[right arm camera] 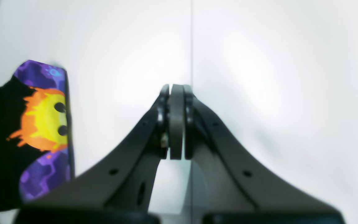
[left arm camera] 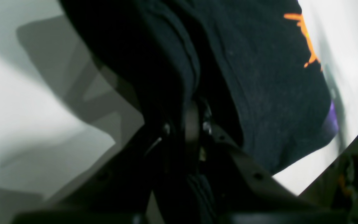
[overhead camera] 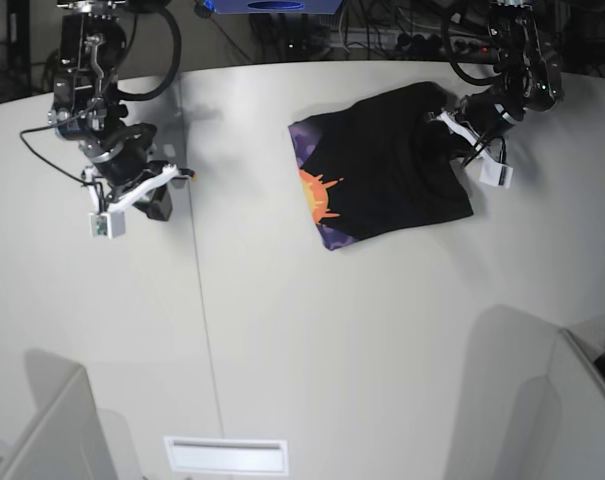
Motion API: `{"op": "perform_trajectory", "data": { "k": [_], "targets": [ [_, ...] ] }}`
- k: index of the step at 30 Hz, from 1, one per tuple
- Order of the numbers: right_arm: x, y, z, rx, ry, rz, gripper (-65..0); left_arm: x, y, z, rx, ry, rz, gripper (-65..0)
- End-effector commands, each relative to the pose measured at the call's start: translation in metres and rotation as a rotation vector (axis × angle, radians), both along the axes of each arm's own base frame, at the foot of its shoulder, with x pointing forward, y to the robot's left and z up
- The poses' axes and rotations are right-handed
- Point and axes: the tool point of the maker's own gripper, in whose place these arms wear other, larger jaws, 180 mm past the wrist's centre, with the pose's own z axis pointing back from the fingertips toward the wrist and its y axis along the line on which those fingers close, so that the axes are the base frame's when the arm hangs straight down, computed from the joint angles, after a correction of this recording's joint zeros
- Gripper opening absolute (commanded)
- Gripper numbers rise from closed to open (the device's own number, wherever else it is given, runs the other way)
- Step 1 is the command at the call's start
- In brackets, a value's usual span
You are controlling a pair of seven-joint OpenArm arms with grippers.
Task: Fold the T-shirt properly
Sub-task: 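Release the right gripper and move the left gripper to the bundle edge, then grasp the bundle with the left gripper and rotate it to square it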
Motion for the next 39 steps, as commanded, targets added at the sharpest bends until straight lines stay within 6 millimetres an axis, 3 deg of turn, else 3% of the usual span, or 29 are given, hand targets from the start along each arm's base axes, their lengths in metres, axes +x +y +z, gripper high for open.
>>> {"op": "perform_trajectory", "data": {
  "k": [1, 15, 27, 32, 39],
  "targets": [
    [0.006, -0.002, 0.011, 0.002, -0.045, 0.0, -65.0, 0.006, 0.003, 0.004, 0.034, -0.008, -0.034, -65.0],
    [-0.014, -0.054, 0.002, -0.043, -0.008, -0.14, -65.0, 0.021, -0.011, -0.018, 0.337, 0.031, -0.279, -65.0],
    [-0.038, -0.091, -0.005, -0.033, 0.025, -0.303, -65.0, 0.064, -0.049, -0.012, 0.635, -0.096, -0.618, -65.0],
    [-0.05, -0.092, -0.012, -0.036, 0.054, -0.312, -65.0, 0.073, -0.058, -0.003, 0.698, -0.161, -0.799, -65.0],
    [-0.057, -0.087, -0.019, -0.019, 0.074, -0.325, -65.0, 0.092, -0.064, 0.014, 0.756, -0.233, -0.924, -65.0]
  ]
}}
